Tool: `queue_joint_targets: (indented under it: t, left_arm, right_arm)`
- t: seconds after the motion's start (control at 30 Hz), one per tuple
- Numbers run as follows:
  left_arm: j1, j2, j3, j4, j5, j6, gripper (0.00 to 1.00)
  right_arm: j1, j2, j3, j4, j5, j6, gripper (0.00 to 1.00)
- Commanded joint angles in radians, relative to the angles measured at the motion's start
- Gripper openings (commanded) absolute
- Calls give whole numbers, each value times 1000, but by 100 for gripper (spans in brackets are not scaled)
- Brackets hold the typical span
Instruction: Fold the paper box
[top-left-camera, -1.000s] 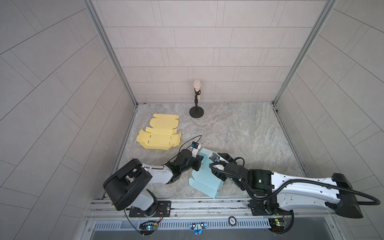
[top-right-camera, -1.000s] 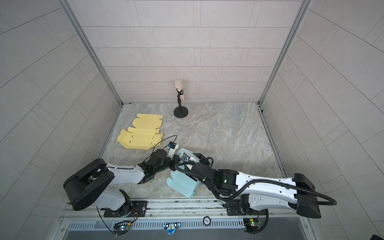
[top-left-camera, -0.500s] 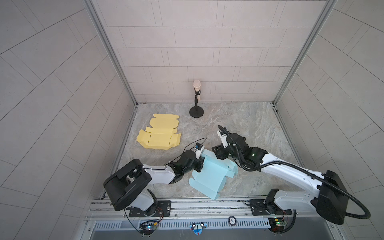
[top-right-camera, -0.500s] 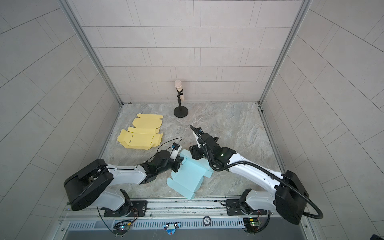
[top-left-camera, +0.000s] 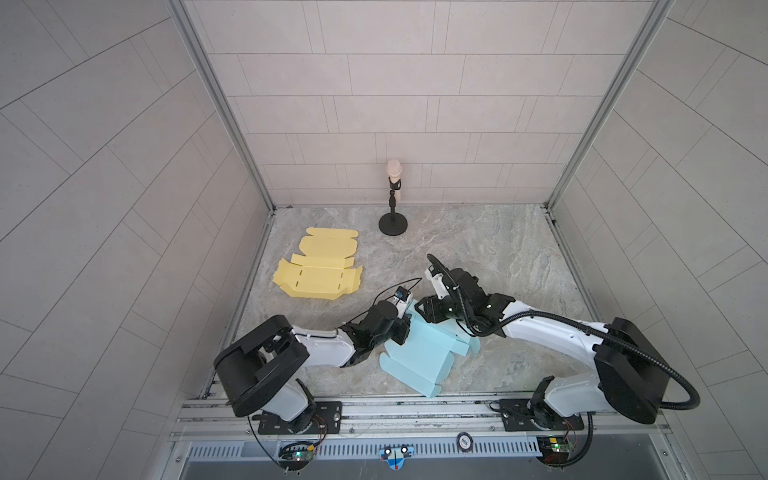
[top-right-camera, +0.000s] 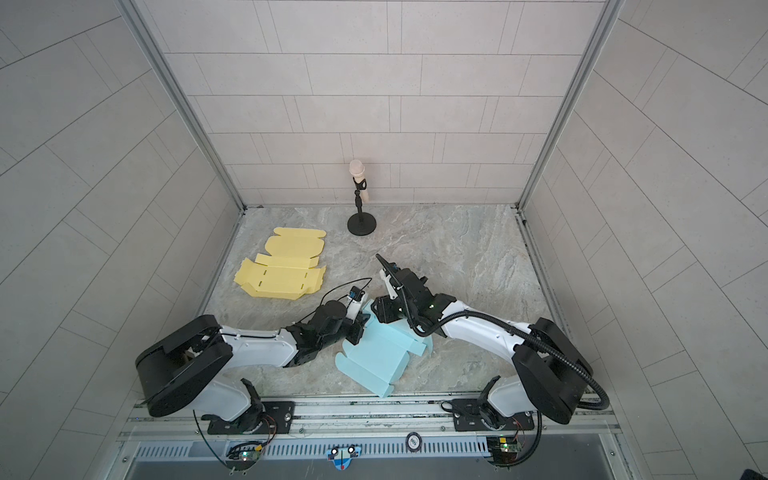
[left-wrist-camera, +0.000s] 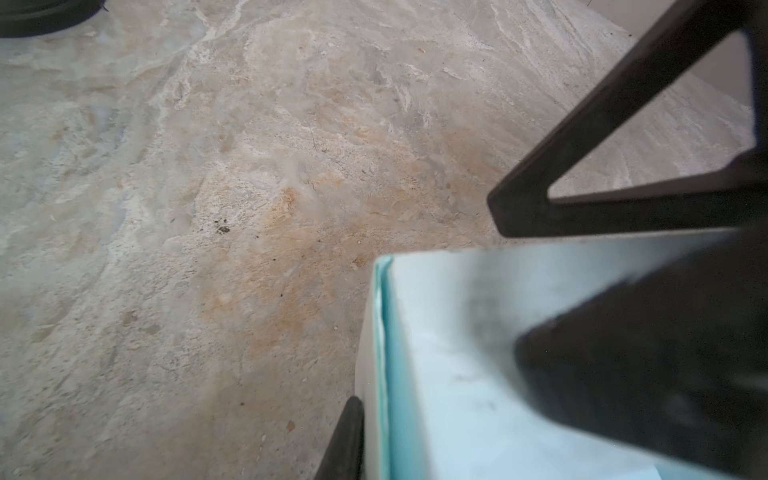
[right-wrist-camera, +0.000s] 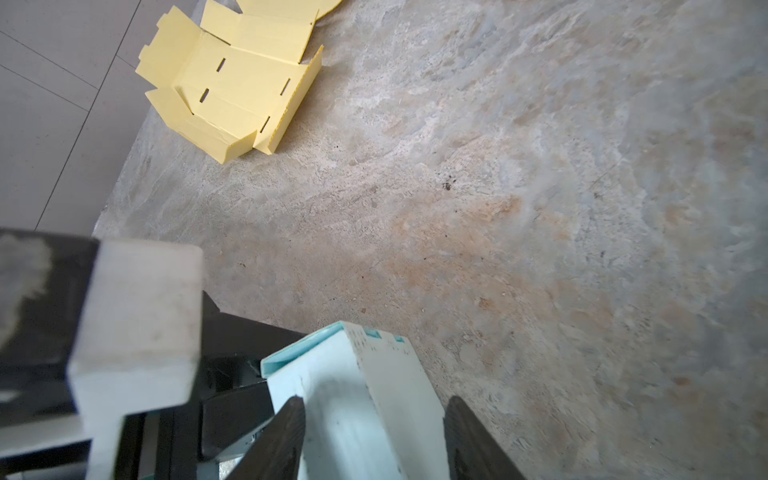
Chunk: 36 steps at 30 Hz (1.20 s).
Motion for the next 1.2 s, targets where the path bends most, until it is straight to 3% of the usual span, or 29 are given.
queue_joint_targets:
  t: [0.0,0.37,0.77,1.17]
  left_arm:
    - [-6,32,22,54,-49,13,15]
    - [-7,104,5,221,-101,39,23]
    - [-6,134,-7,291,-109,59,13]
    - [-7,187,2,323,-107,75,19]
  right_arm:
    - [-11,14,-29,32,-29,37,52]
    - [-14,18,-100,117,-48,115,47]
    - [-14,-31,-154,199,-21,232,47]
    - [-12,-93,-240,244,5,308,49]
